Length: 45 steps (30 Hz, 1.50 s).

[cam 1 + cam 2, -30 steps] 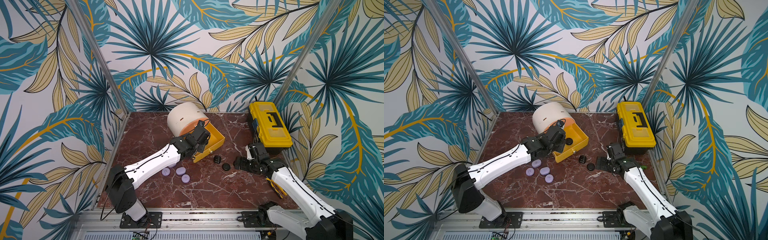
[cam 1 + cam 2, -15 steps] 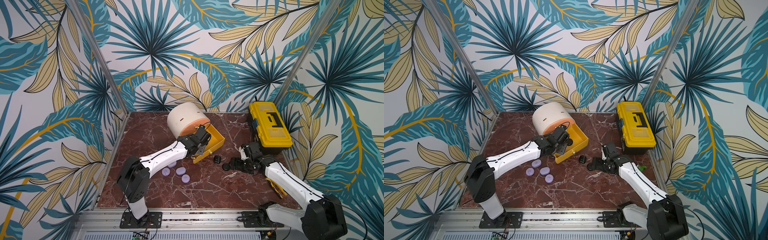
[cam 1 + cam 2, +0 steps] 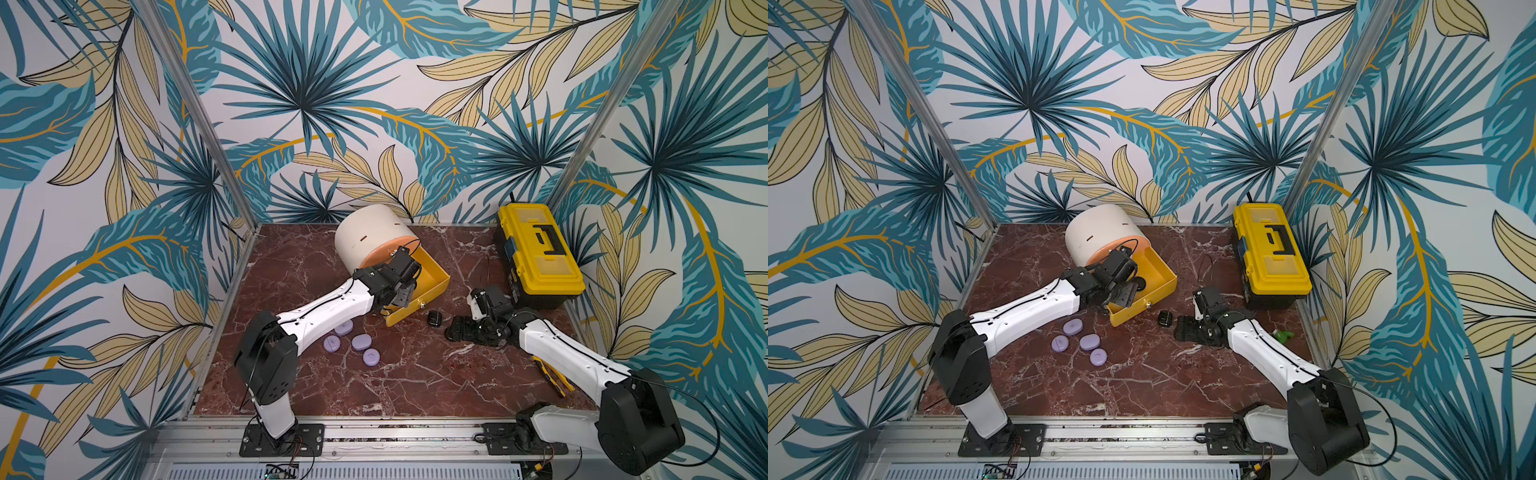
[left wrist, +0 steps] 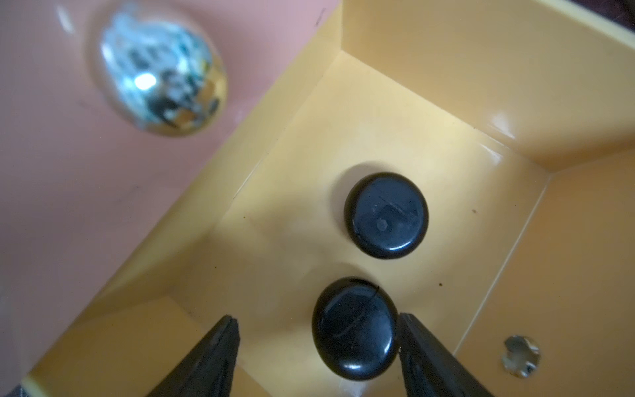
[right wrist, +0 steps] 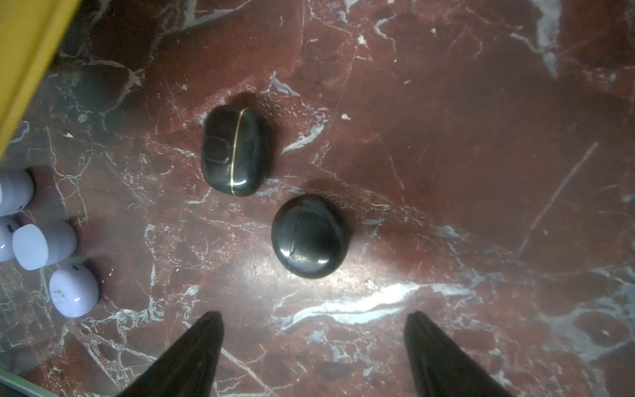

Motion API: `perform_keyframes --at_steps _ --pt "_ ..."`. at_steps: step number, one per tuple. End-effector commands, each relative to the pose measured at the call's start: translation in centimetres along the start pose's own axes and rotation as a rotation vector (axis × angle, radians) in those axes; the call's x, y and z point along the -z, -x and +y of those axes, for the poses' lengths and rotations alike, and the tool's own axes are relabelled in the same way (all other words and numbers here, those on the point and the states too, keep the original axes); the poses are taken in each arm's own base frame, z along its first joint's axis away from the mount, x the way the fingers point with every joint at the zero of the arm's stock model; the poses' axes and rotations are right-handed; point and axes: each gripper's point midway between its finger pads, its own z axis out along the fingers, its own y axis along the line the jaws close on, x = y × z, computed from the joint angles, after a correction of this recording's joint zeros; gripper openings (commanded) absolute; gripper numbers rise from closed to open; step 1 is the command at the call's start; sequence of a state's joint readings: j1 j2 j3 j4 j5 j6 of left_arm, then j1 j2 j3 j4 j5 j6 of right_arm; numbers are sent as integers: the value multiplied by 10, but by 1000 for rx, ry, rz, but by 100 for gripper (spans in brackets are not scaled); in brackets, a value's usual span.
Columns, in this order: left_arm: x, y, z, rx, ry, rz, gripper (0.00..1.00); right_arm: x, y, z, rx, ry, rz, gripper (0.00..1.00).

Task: Put the bluetooth earphones in the drawer according to color
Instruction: Place the bluetooth earphone in the drawer, then pick up the Bluetooth earphone from the center of the board.

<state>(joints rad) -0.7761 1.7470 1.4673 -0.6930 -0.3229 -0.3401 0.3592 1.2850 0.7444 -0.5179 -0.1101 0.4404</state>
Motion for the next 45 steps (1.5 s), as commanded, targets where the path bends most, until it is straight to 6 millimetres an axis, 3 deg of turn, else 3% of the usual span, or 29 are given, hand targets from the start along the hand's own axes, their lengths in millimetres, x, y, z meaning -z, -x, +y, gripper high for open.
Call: perform_keyframes --at_steps 1,5,10,15,18,24,31,38,45 --pt "26 20 -4 28 -56 -38 80 -6 1 -2 13 -26 -11 86" --pt "58 34 -5 64 -126 -104 84 -12 2 -5 32 -69 -6 83" --pt "94 37 3 116 -179 -195 91 -22 1 -7 49 -113 3 80" --pt "118 18 23 175 -184 -267 100 -31 2 -4 69 -143 13 78" --pt "125 -1 36 214 -176 -295 100 -36 3 -3 79 -159 19 77" --pt "122 -48 66 300 -122 -325 100 -47 4 -6 83 -203 35 73" --pt "113 -92 84 366 -97 -329 100 -55 4 -5 82 -223 52 64" --pt "105 -113 90 376 -76 -297 100 -46 9 -5 71 -237 27 55" --pt "105 -117 94 379 -69 -308 100 -13 26 -4 71 -252 -58 52"
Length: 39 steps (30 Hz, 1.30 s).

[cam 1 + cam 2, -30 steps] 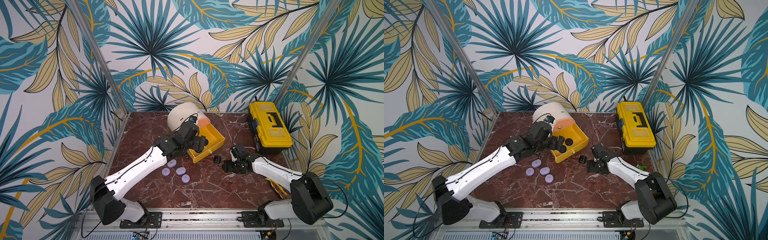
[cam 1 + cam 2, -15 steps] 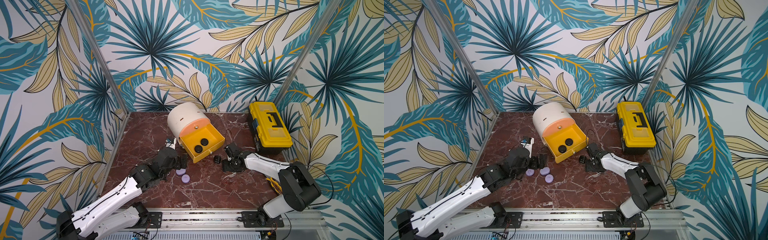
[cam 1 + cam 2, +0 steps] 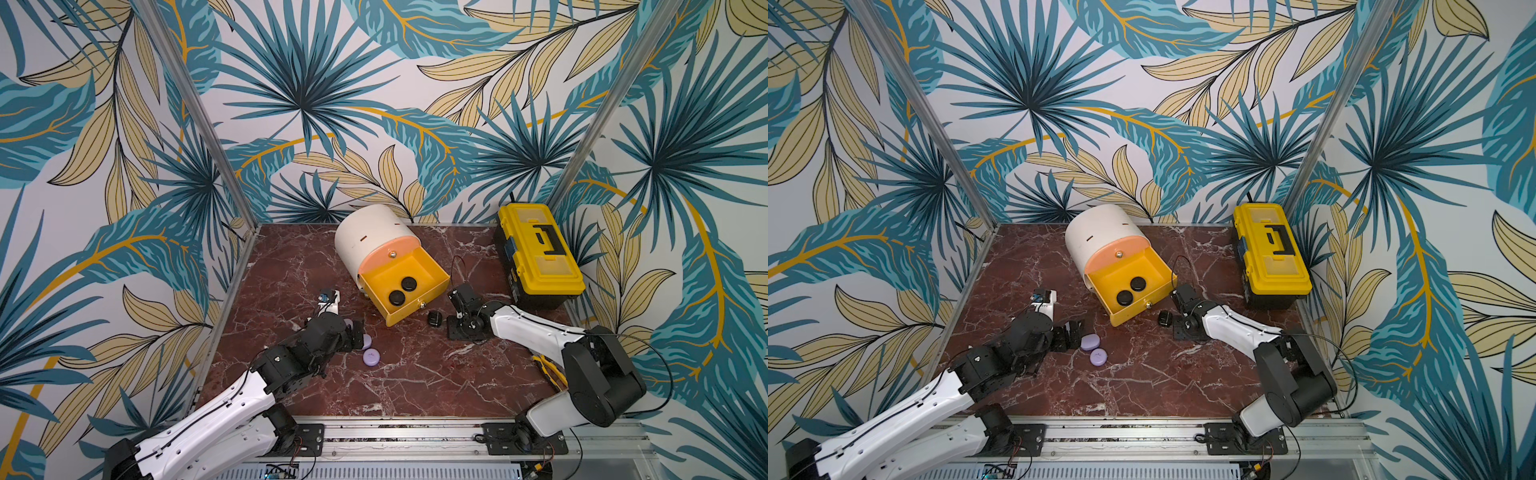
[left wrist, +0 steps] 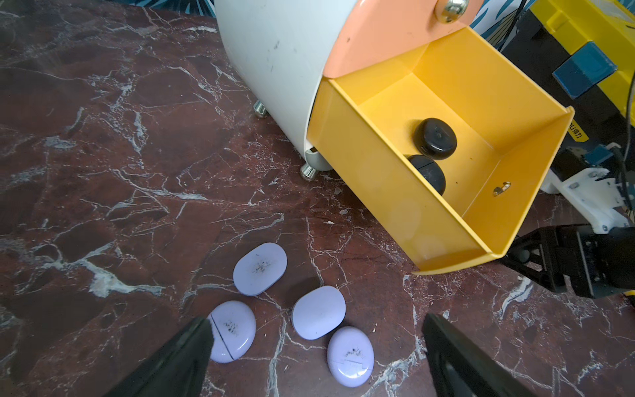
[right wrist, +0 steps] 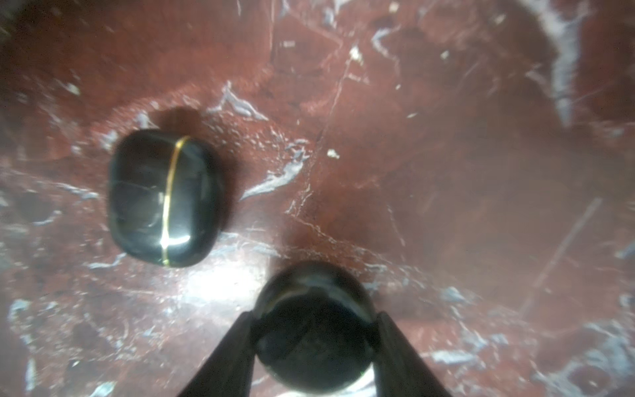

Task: Put the bluetooth earphones in the drawer according to color
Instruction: Pick up the Bluetooth earphone from the center of the board, then place the bluetooth earphone in the drawer.

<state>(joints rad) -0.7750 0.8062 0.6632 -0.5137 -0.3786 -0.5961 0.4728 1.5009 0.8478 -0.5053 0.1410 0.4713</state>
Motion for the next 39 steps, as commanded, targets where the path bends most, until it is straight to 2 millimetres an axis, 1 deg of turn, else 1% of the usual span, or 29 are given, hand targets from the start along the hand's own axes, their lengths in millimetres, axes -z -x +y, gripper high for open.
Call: perform_keyframes --at_steps 1,5,9,13,17,20,23,25,28,32,39 --pt "0 -1 6 12 16 -19 100 25 14 -6 -10 -30 -61 52" --pt "1 -1 8 16 16 -28 100 55 31 -7 0 -29 -122 52" --pt "2 -4 11 19 15 -33 100 87 52 1 23 1 -168 52" --pt "3 -6 13 22 16 -37 100 116 73 17 50 73 -212 52" --pt "3 -6 15 25 18 -42 100 136 90 39 84 155 -238 52" --pt "4 -6 14 24 16 -44 100 146 103 59 115 204 -248 52" --pt "6 -4 15 26 15 -51 100 148 114 86 161 252 -245 52" --pt "6 -4 15 24 15 -53 100 145 122 103 194 269 -242 52" --pt "7 -4 17 26 18 -54 100 138 131 126 236 291 -238 52" --pt "10 -6 20 25 23 -57 100 126 139 154 296 324 -241 52" --pt "14 -7 25 21 34 -65 100 93 146 177 360 307 -275 52"
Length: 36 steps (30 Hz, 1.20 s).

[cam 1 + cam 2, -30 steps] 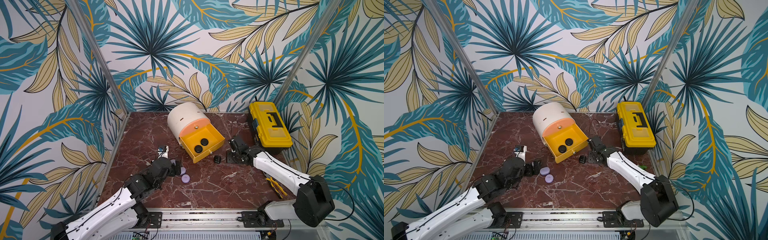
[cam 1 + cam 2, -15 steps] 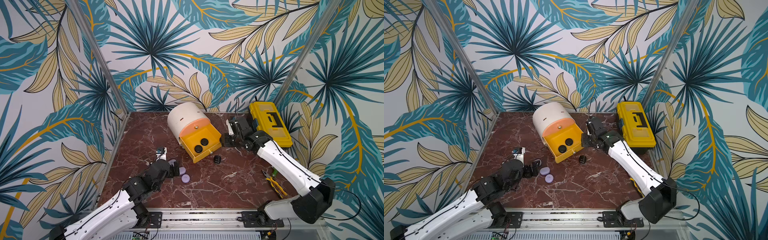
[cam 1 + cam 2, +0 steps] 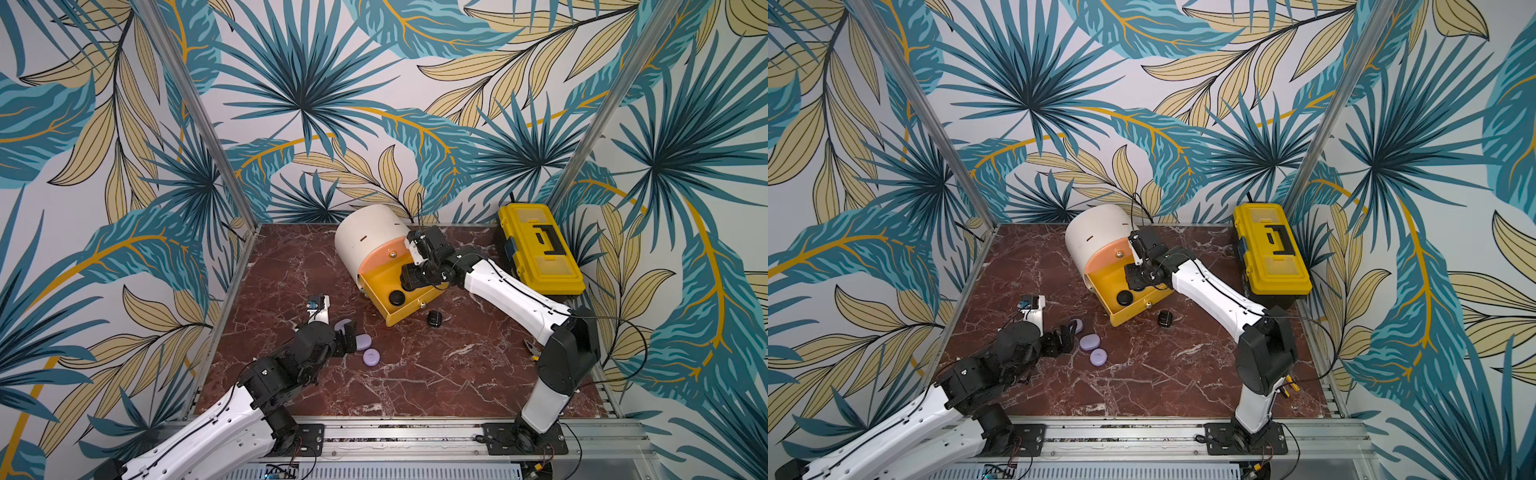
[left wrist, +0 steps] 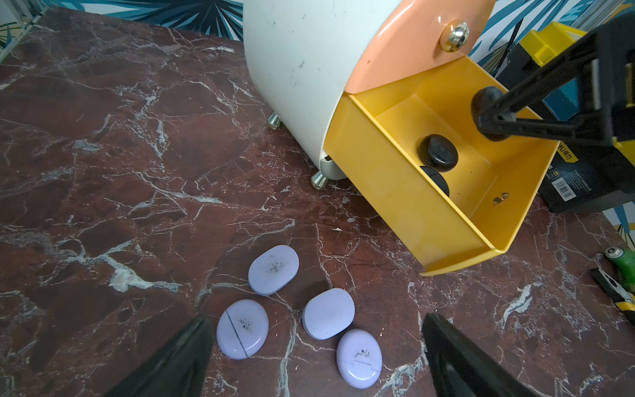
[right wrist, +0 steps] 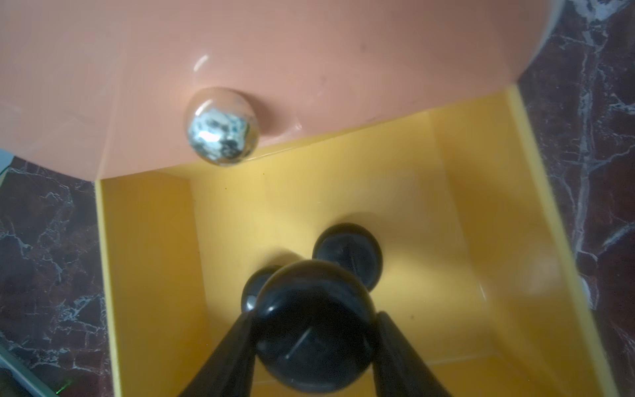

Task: Put the bluetooth earphones in the drawer according to color
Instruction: Place the bluetooth earphone in the drawer.

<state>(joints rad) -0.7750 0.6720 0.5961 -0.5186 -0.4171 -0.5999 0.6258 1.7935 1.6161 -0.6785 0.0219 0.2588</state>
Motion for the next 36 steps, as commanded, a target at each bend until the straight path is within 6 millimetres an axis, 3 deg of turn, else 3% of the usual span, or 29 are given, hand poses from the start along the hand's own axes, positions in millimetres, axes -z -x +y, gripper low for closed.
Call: perform_keyframes --at_steps 1,9,18,24,31,36 --pt "0 -6 11 -10 35 3 100 -13 13 7 54 3 -52 52" --pt "3 -6 13 -14 40 -2 100 -44 9 -1 67 -62 -36 53" --pt "3 -7 14 -15 42 -1 100 -56 5 -6 51 -94 -8 63" --pt "4 -6 14 -14 38 -2 100 -33 12 -4 42 -83 -37 68" --pt "5 -4 11 -3 27 -1 100 17 25 0 16 -52 -117 69" --pt "4 -7 10 3 22 10 100 49 18 -7 3 -56 -158 69"
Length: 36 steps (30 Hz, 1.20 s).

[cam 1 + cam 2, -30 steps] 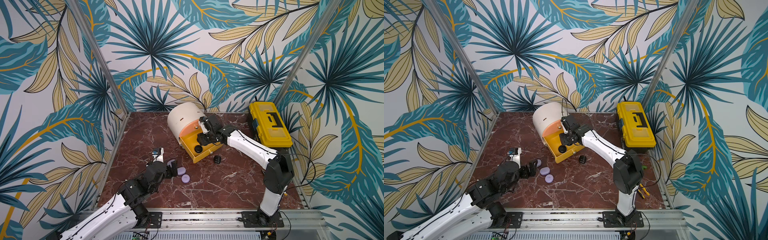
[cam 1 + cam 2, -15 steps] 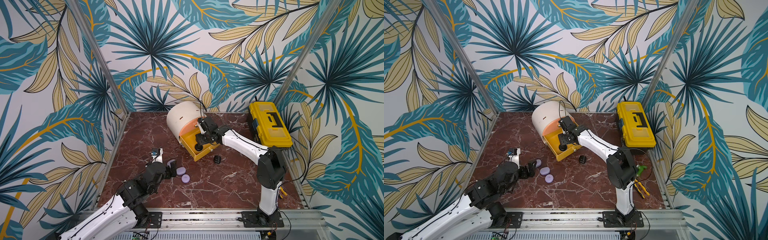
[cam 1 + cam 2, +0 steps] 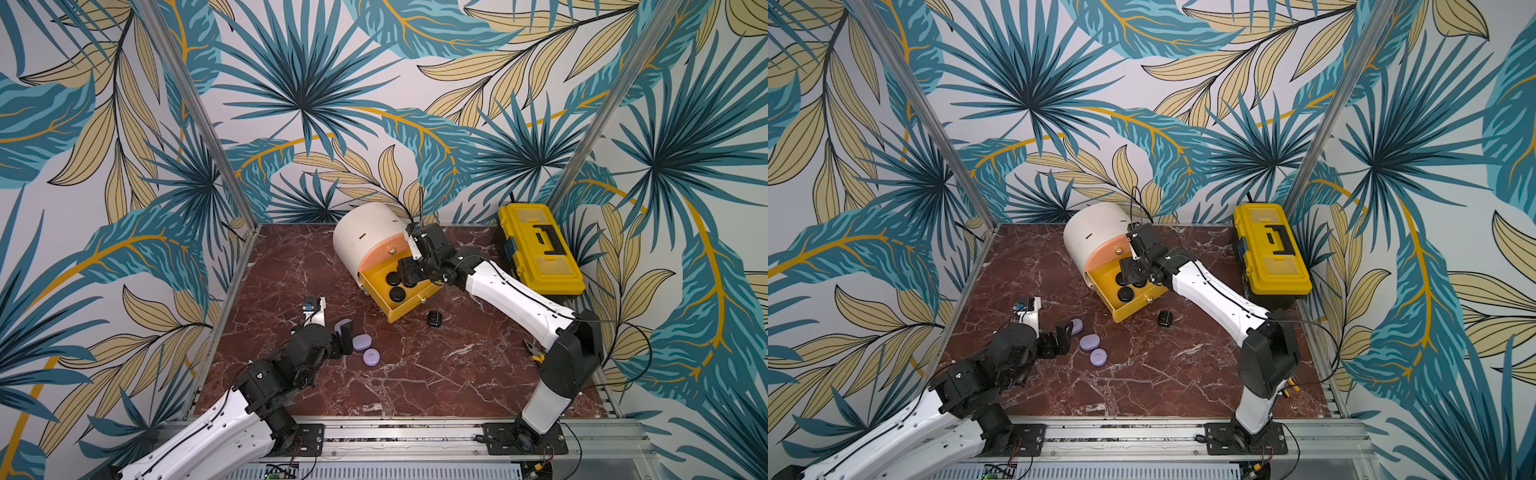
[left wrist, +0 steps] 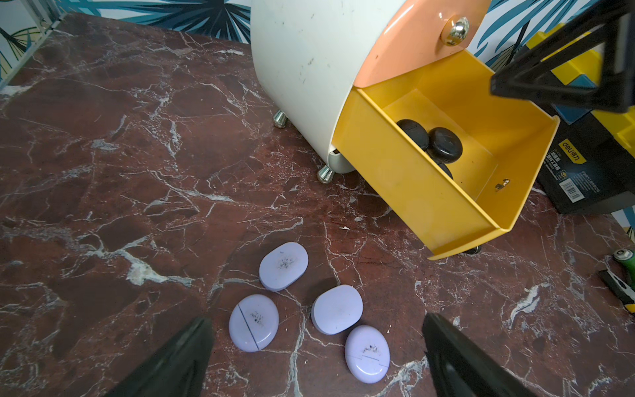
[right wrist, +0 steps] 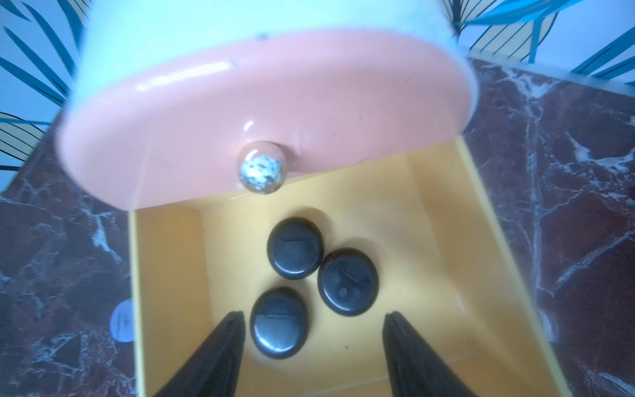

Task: Put the bluetooth earphones in the drawer according to color
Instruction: Place the bluetooth earphone in the drawer, then pick up the Bluetooth earphone from the center of the board.

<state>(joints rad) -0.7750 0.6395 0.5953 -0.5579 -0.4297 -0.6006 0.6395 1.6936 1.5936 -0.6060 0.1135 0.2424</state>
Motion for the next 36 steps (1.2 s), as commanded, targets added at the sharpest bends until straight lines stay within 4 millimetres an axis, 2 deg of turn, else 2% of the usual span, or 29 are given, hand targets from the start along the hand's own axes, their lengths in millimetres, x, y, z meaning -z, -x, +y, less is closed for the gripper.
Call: perform_keyframes --at_steps 1,10,16,20,25,33,36 --pt "-3 -7 4 8 8 15 100 18 -14 -8 -14 -24 6 69" --pt "-16 -19 1 38 2 42 100 61 -61 -42 -55 -105 -21 70" --pt "-27 -32 2 70 -3 64 100 71 -97 -58 -92 -128 -36 71" --pt "-29 -37 3 85 -7 71 100 62 -122 -64 -121 -136 -10 71" --pt "-28 -39 5 90 -7 72 100 38 -150 -70 -159 -133 21 71" --pt "-22 -41 10 98 -6 66 100 -2 -177 -79 -188 -138 48 70" --pt "-21 -42 12 101 -6 64 100 -17 -180 -78 -194 -124 37 71"
